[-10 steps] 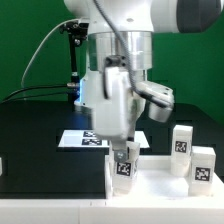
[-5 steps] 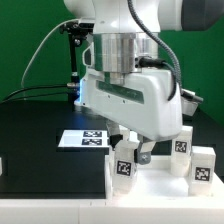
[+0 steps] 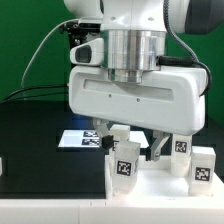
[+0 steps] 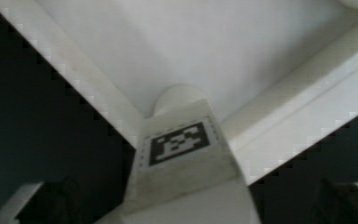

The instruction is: Assemble square table

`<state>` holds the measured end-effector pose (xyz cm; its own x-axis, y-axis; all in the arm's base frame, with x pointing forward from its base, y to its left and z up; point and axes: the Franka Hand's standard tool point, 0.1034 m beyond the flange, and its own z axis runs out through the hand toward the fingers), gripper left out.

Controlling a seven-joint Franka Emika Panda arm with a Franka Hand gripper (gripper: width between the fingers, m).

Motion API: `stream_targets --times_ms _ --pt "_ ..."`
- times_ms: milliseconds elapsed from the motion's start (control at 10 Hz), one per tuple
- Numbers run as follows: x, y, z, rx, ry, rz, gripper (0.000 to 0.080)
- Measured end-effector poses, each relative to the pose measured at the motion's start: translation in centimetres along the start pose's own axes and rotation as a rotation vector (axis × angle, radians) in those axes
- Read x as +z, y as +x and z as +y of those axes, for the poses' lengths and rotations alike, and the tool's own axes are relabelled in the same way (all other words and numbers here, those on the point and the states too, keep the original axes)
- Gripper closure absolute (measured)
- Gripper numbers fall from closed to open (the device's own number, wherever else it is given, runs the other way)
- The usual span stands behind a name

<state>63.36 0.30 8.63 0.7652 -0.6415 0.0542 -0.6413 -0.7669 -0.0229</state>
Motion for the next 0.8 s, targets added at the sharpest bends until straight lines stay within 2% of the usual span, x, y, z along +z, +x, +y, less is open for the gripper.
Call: stream_targets --times_ms 200,300,400,500,800 --pt "0.03 -0.03 -0.02 0.114 0.0 -0.001 0.0431" --pt "0.04 -0.04 -0.03 0.198 0.0 -0.001 0.0431" --pt "0.05 -0.04 -0.03 0.255 0.0 -0.001 0.0515" --pt "0.05 -0.04 -0.02 0.29 0.0 -0.001 0.0515" --pt "0.15 0.01 -0.06 0.655 -0.005 0.005 0.0515"
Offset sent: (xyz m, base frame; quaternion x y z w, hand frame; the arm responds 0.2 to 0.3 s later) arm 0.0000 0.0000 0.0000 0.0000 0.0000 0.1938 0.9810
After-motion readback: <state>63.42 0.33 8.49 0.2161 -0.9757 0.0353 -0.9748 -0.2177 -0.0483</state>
